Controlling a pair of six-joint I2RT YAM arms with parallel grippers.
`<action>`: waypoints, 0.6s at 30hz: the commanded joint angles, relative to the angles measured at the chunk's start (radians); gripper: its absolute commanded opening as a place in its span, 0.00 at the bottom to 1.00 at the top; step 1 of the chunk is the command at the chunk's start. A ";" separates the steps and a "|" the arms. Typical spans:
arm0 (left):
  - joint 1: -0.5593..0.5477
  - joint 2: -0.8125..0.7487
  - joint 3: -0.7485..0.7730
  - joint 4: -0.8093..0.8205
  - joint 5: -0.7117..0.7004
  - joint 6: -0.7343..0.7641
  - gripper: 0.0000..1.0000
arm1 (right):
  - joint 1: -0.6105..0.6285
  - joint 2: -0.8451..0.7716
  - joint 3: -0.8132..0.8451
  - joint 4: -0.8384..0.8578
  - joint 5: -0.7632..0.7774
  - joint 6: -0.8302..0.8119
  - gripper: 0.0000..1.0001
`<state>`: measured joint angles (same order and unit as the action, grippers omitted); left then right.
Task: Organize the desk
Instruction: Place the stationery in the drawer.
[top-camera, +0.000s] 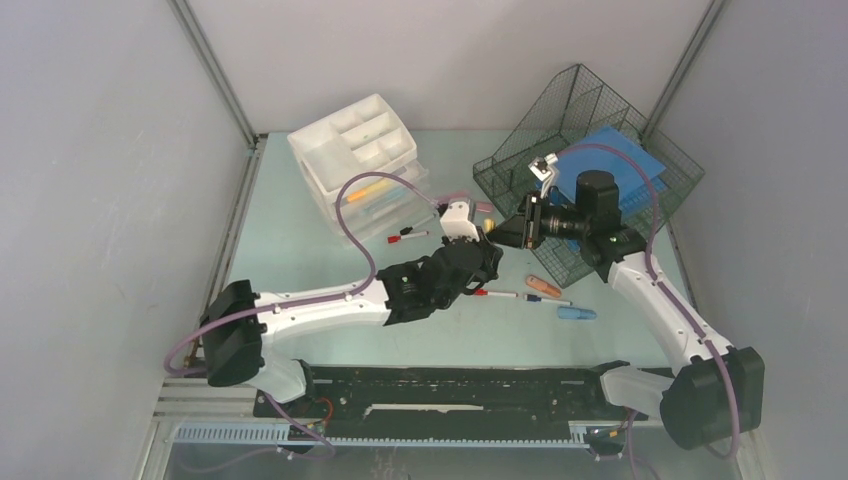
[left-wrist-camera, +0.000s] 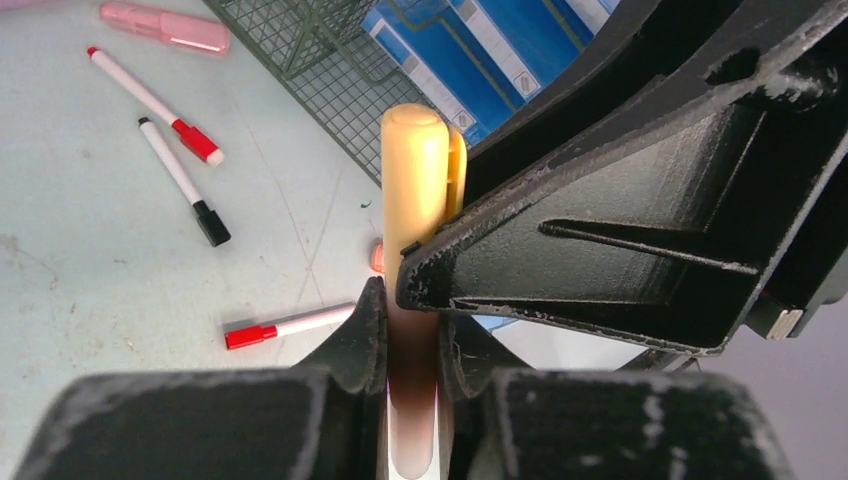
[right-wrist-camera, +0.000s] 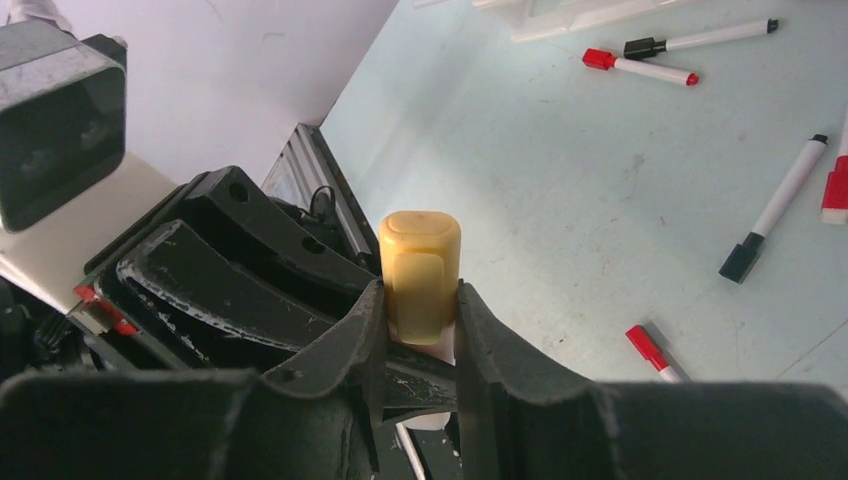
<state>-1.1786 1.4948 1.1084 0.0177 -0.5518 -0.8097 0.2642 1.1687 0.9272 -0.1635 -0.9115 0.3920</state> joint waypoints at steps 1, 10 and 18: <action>-0.003 0.013 0.044 -0.086 -0.049 0.012 0.02 | 0.013 -0.028 0.003 0.022 -0.006 -0.007 0.00; -0.001 -0.082 -0.050 -0.038 -0.081 0.115 0.00 | 0.026 -0.032 0.013 0.006 -0.065 -0.108 0.57; 0.052 -0.230 -0.210 0.071 0.115 0.371 0.00 | 0.010 -0.038 0.057 -0.125 -0.228 -0.362 0.87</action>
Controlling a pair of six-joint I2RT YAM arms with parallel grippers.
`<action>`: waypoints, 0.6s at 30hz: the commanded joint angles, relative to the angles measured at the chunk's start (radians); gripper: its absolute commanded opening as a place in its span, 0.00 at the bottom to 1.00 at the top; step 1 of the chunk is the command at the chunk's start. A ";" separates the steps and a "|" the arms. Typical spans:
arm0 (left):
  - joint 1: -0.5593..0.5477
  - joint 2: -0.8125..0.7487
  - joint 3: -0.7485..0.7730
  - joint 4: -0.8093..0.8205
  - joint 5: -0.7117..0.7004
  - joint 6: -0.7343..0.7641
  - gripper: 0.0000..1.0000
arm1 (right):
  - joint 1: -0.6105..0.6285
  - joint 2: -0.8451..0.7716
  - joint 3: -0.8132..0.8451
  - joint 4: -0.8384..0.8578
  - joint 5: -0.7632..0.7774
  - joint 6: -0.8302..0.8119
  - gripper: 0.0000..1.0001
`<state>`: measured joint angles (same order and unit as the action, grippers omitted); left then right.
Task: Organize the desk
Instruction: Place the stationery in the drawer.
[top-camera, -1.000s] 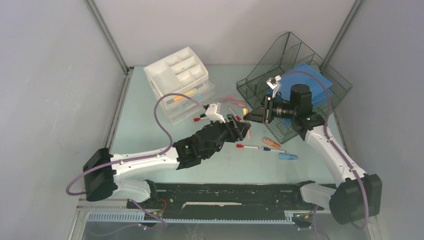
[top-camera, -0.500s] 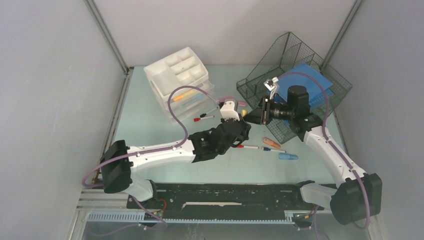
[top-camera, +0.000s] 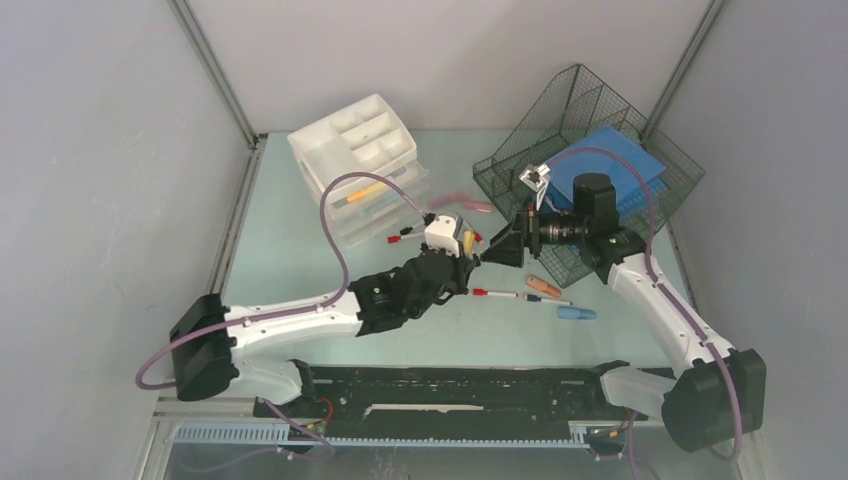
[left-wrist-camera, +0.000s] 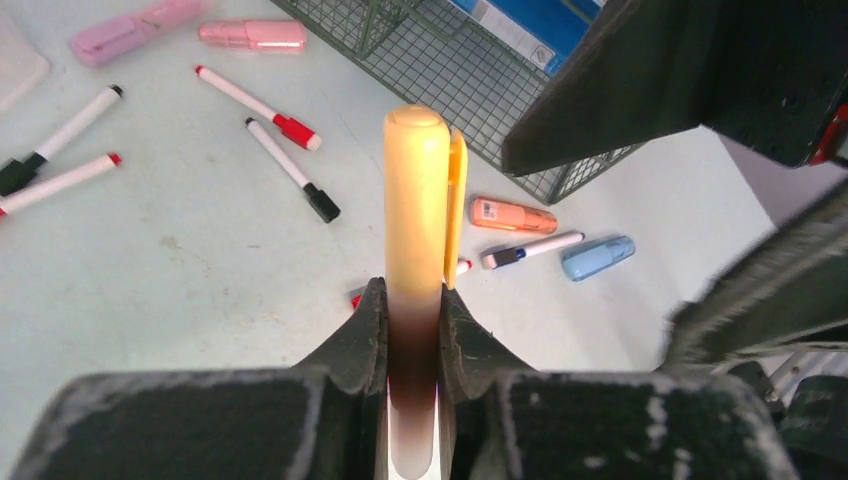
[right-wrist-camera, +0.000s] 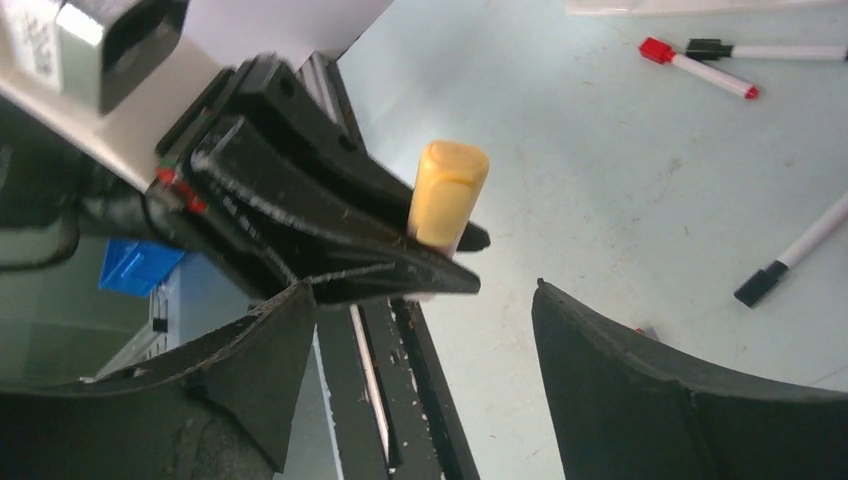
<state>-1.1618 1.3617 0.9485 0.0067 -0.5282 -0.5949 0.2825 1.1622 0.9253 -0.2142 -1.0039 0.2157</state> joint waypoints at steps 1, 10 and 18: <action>0.051 -0.119 -0.068 0.082 0.118 0.173 0.00 | -0.012 -0.032 0.063 -0.098 -0.161 -0.210 0.90; 0.194 -0.299 -0.093 -0.126 0.194 0.404 0.00 | -0.019 -0.032 0.104 -0.290 -0.230 -0.495 0.93; 0.392 -0.317 0.093 -0.431 0.253 0.698 0.00 | -0.019 -0.037 0.105 -0.306 -0.208 -0.531 0.94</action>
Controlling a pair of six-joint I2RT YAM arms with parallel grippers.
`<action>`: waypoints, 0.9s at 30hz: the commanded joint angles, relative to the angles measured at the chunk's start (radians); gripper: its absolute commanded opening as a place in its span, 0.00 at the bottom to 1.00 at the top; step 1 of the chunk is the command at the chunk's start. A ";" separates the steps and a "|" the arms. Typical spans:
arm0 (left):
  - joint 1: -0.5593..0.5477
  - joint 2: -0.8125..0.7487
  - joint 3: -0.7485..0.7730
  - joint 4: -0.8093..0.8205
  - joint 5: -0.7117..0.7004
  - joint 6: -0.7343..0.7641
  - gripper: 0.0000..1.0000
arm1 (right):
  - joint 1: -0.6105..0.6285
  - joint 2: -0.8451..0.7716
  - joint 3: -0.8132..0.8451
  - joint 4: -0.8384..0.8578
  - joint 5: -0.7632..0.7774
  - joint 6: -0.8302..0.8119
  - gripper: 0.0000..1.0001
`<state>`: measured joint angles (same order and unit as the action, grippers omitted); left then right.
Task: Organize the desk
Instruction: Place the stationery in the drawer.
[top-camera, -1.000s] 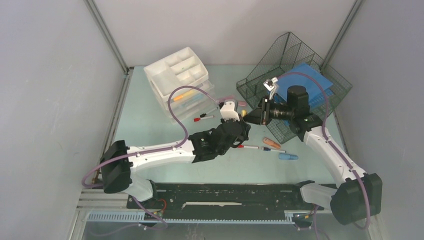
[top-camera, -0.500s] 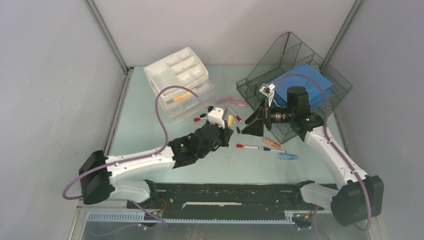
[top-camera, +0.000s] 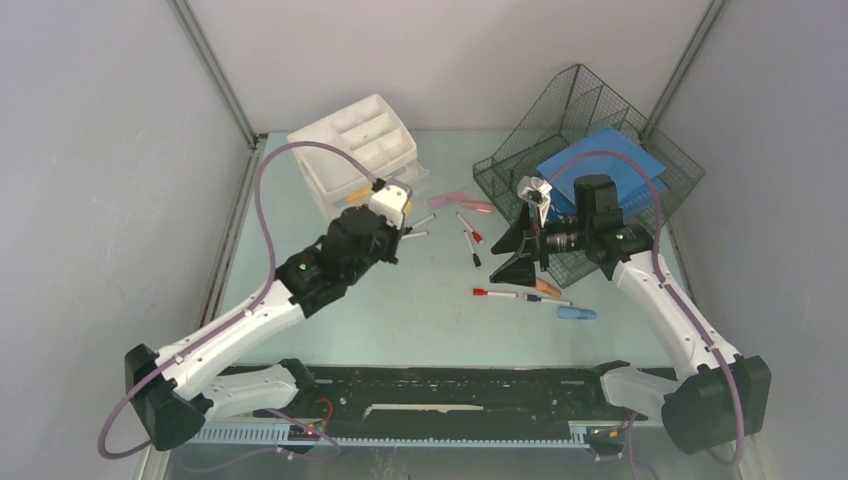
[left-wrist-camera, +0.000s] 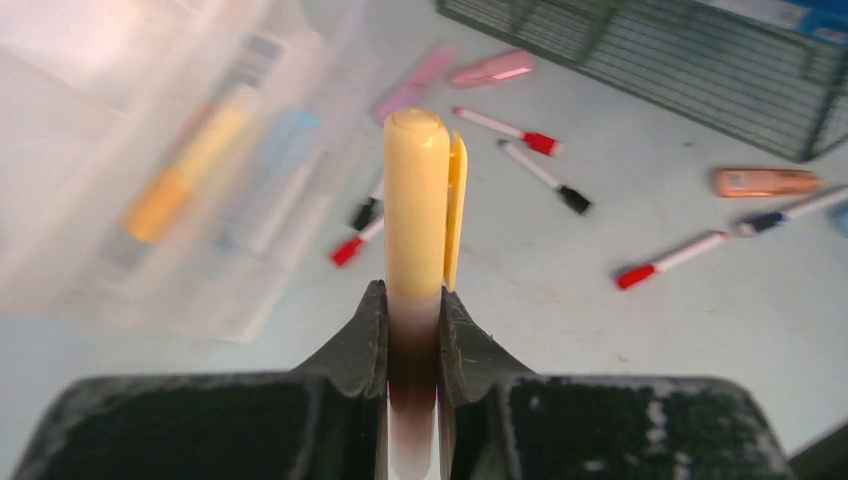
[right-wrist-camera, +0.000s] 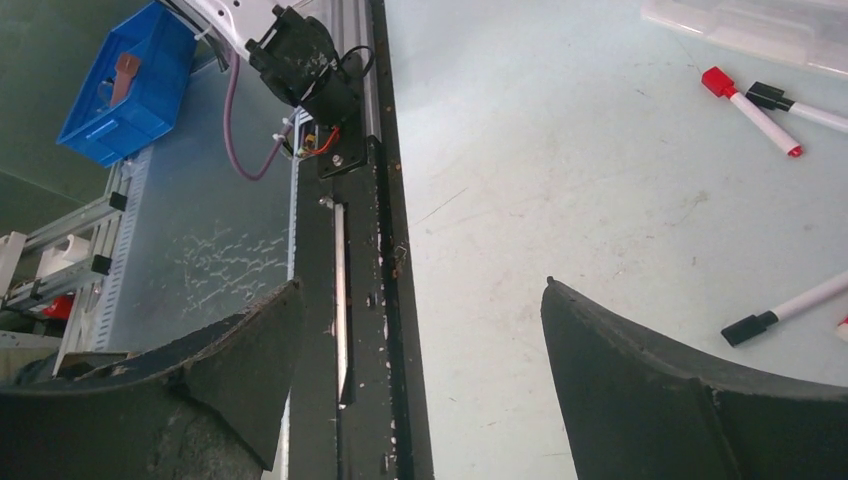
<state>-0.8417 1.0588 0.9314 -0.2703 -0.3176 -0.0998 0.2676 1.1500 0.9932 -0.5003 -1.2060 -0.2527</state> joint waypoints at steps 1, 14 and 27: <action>0.091 -0.004 0.141 -0.184 0.034 0.234 0.00 | -0.005 -0.024 0.037 -0.022 -0.005 -0.065 0.94; 0.257 0.259 0.430 -0.317 -0.104 0.571 0.00 | -0.009 -0.008 0.037 -0.038 0.002 -0.088 0.95; 0.296 0.458 0.508 -0.322 -0.125 0.654 0.03 | -0.015 0.003 0.037 -0.047 0.003 -0.100 0.95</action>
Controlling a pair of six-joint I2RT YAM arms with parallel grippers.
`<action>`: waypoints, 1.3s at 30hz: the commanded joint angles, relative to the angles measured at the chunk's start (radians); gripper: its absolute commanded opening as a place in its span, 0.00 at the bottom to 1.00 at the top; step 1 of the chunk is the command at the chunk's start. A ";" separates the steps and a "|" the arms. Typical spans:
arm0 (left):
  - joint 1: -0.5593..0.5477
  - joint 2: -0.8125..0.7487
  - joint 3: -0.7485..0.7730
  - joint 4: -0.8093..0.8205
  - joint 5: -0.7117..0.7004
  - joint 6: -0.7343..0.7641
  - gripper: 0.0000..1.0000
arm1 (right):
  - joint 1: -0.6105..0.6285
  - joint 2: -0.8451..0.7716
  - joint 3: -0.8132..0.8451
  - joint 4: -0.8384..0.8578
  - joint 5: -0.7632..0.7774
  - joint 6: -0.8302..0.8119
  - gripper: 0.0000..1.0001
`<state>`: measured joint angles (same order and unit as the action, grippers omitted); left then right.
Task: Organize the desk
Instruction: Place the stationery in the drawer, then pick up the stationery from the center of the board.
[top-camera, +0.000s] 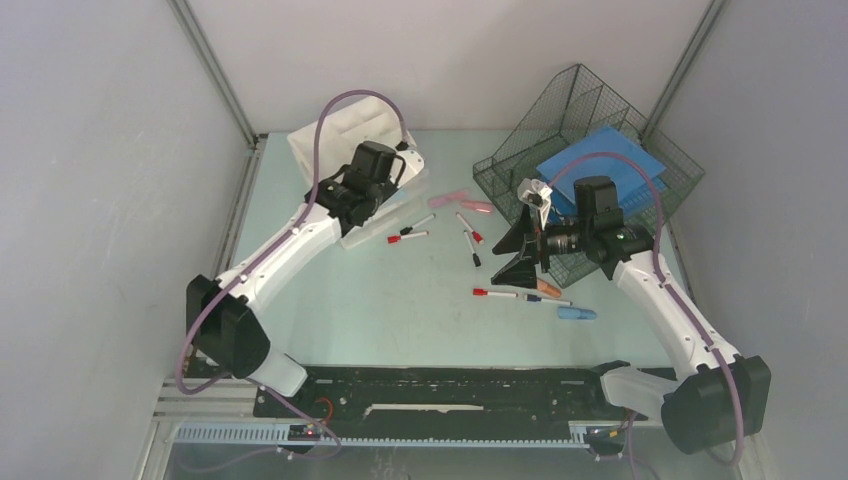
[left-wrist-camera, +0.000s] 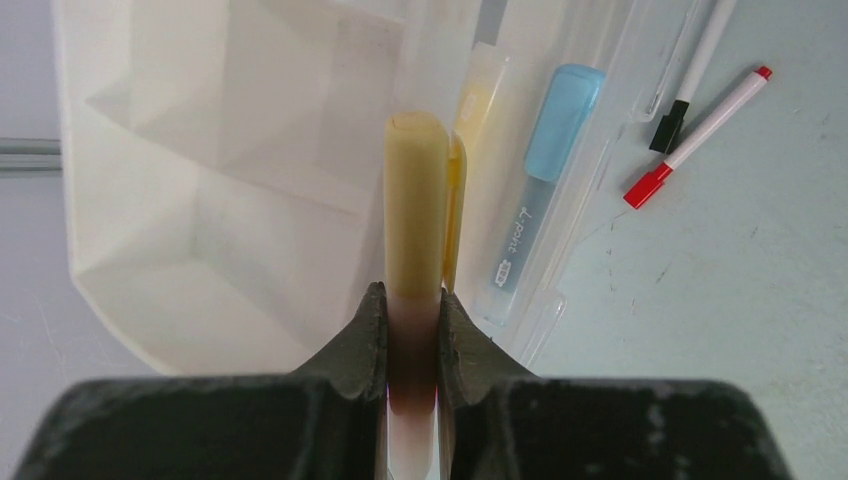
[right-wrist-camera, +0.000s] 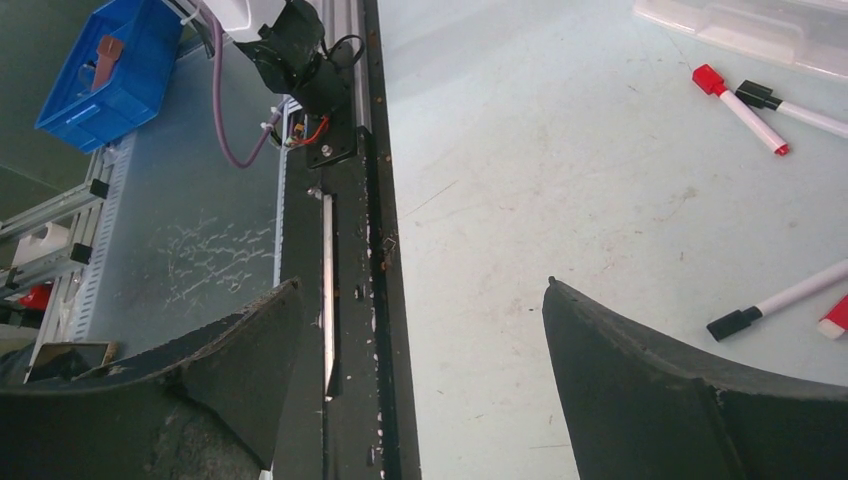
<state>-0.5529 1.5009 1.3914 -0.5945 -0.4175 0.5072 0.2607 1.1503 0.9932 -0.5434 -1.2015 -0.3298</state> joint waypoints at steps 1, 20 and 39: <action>0.007 0.021 0.045 0.002 -0.028 0.051 0.06 | -0.008 0.003 0.037 -0.003 -0.001 -0.023 0.95; 0.008 -0.054 0.109 -0.028 -0.004 -0.082 0.63 | -0.006 0.010 0.037 -0.024 0.014 -0.069 0.96; 0.033 -0.730 -0.488 0.279 0.076 -0.273 1.00 | 0.145 0.207 0.332 -0.240 0.436 -0.455 1.00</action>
<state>-0.5362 0.8368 0.9848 -0.4461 -0.2951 0.2638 0.3840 1.2282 1.1694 -0.6907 -0.8608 -0.6170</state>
